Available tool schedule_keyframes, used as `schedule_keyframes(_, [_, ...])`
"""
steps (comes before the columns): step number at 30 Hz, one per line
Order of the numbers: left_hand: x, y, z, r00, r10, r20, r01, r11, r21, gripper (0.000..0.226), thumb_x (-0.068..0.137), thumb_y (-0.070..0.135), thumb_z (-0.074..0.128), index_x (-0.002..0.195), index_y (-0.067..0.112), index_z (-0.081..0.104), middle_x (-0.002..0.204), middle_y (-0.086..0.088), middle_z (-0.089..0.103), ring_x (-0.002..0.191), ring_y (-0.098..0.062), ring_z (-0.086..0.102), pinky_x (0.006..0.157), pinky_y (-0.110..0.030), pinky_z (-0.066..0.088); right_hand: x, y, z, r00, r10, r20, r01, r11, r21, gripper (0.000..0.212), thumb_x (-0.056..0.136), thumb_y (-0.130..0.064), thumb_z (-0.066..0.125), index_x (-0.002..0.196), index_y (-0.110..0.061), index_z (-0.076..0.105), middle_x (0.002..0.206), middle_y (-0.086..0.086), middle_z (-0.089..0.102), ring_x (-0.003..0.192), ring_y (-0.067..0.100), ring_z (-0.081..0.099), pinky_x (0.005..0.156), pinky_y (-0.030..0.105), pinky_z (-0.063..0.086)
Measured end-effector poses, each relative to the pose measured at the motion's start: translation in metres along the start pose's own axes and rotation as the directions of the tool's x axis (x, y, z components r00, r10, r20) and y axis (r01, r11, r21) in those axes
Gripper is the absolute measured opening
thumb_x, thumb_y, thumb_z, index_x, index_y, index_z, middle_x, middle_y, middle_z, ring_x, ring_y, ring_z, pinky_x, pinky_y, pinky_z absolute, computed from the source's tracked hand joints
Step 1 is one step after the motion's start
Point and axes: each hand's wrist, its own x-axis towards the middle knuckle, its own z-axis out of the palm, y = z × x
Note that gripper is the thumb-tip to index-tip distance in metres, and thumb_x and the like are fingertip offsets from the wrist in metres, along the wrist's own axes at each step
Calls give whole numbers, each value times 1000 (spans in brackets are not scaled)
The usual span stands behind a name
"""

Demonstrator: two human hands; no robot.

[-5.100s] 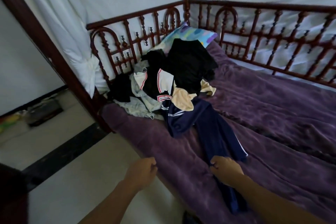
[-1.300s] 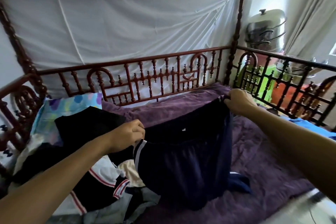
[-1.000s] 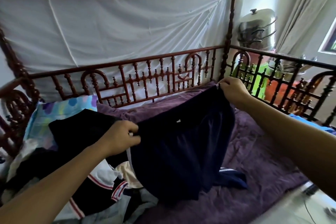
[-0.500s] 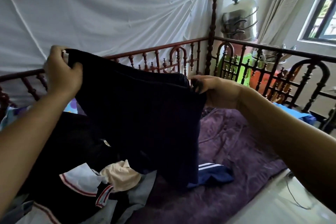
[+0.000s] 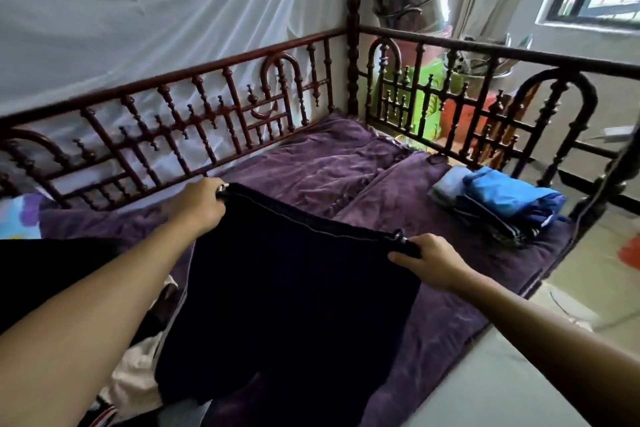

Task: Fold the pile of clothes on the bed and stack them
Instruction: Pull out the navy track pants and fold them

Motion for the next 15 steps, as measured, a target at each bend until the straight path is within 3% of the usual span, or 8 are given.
schedule_keyframes(3, [36, 59, 45, 1000, 2, 22, 0, 997, -75, 8, 83, 7, 58, 80, 13, 61, 86, -20, 65, 85, -40, 61, 68, -41, 47, 27, 58, -14, 998, 10, 63, -10, 1000, -3, 35, 80, -49, 71, 71, -16, 61, 66, -1, 61, 69, 22, 62, 65, 37, 46])
schedule_keyframes(5, [54, 93, 75, 1000, -9, 22, 12, 987, -161, 10, 83, 5, 60, 74, 11, 58, 81, -21, 65, 81, -40, 61, 66, -40, 45, 44, 90, -24, 999, -9, 49, 8, 1000, 6, 23, 79, -45, 73, 84, -25, 62, 75, -6, 63, 77, 20, 63, 67, 35, 47])
schedule_keyframes(8, [71, 133, 120, 1000, -20, 24, 24, 972, -232, 7, 81, 1, 61, 81, 6, 66, 78, -20, 66, 80, -40, 61, 62, -33, 36, 70, 133, -32, 998, 18, 56, -13, 997, -79, 25, 80, -47, 69, 73, -37, 47, 75, -12, 55, 81, 23, 61, 62, 32, 41])
schedule_keyframes(15, [123, 200, 218, 991, 13, 131, 15, 977, -211, 19, 79, -3, 56, 92, 1, 68, 96, -25, 65, 94, -42, 59, 77, -39, 42, 131, 222, -27, 993, 112, 40, -93, 940, -328, 22, 83, -47, 61, 94, -28, 63, 101, -3, 66, 97, 26, 63, 65, 30, 37])
